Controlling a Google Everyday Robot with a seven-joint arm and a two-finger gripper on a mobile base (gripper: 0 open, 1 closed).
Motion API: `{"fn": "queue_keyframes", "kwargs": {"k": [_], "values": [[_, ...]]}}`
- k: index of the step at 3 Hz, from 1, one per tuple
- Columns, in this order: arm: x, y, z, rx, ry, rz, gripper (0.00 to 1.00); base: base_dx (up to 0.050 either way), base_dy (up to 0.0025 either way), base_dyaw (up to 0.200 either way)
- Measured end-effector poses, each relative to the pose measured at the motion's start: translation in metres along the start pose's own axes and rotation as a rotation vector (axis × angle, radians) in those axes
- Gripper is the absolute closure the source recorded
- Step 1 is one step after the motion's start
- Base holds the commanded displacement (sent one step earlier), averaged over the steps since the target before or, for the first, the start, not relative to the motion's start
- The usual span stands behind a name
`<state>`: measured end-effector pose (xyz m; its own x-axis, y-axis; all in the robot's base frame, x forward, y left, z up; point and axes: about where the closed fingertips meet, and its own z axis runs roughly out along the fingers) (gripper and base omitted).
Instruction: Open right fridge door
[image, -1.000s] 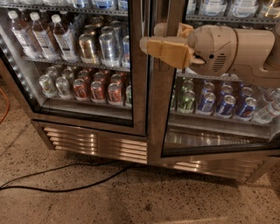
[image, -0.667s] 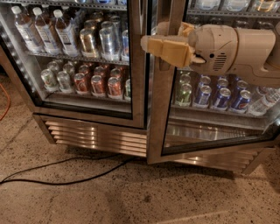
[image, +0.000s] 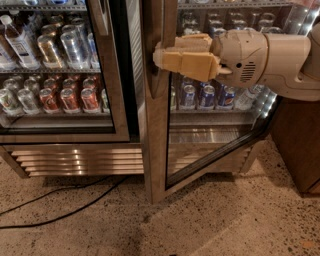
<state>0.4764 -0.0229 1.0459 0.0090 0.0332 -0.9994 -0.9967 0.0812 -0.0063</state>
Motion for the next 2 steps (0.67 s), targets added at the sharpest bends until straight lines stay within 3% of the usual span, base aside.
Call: {"fn": "queue_keyframes", "kwargs": {"k": [1, 2], "values": [[-0.0001, 0.0001, 0.0001, 0.0, 0.0, 0.0, 1.0, 0.0, 0.00017, -0.194], [0.0002, 0.0, 0.0001, 0.0, 0.0, 0.0, 1.0, 0.0, 0.0, 0.0]]}}
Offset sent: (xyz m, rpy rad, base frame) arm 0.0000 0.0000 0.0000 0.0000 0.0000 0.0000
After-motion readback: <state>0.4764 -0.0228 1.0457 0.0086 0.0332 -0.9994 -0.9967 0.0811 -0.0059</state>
